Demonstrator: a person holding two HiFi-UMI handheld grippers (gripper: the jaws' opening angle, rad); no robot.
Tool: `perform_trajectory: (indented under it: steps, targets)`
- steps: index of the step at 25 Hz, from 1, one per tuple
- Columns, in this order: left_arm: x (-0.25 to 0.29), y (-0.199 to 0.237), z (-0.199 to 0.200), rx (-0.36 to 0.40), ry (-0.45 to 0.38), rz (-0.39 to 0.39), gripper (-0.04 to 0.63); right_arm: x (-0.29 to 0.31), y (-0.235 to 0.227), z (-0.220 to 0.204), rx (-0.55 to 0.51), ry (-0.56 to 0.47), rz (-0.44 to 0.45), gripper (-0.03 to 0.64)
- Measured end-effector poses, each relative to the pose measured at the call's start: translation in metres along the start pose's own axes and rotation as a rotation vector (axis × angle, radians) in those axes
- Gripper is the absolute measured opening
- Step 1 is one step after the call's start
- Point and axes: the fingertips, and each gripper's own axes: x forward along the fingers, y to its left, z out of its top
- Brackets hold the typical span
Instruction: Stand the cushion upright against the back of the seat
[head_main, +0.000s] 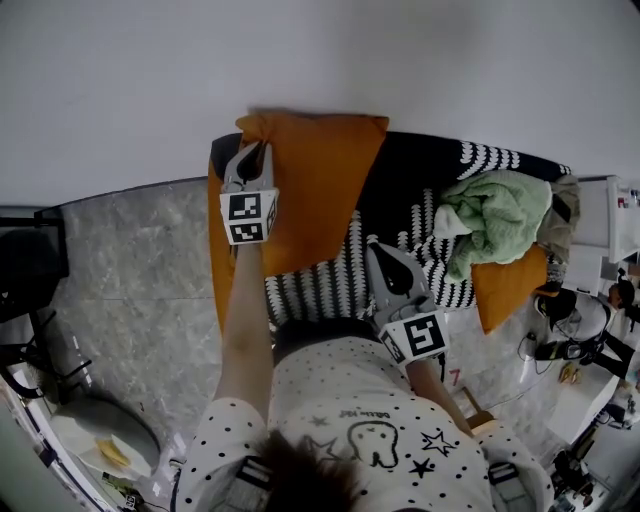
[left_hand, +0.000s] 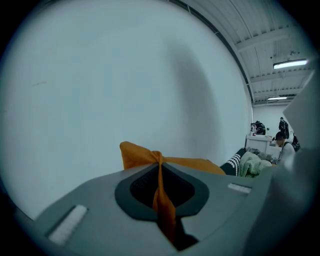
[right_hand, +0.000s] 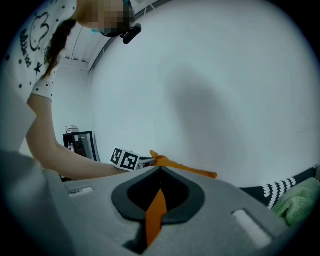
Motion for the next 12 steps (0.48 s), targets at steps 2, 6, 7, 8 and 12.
perform_trajectory:
  steps: [2, 6, 7, 8, 12]
  targets:
    - [0.004, 0.003, -0.003, -0.002, 0.008, 0.005, 0.016, 0.005, -0.004, 0.002, 0.000, 0.000, 0.001, -0.005]
    - [0.013, 0.013, -0.011, -0.014, 0.022, 0.019, 0.016, 0.016, -0.012, 0.003, 0.005, 0.002, -0.003, -0.005]
    - [0.016, 0.016, -0.013, -0.016, 0.026, 0.023, 0.017, 0.018, -0.013, 0.004, 0.008, 0.004, -0.002, -0.005]
    - [0.018, 0.018, -0.014, -0.018, 0.031, 0.027, 0.017, 0.020, -0.014, 0.004, 0.011, 0.006, -0.002, -0.005]
    - [0.025, 0.023, -0.021, -0.019, 0.048, 0.030, 0.018, 0.025, -0.017, 0.001, 0.016, 0.017, -0.001, -0.005]
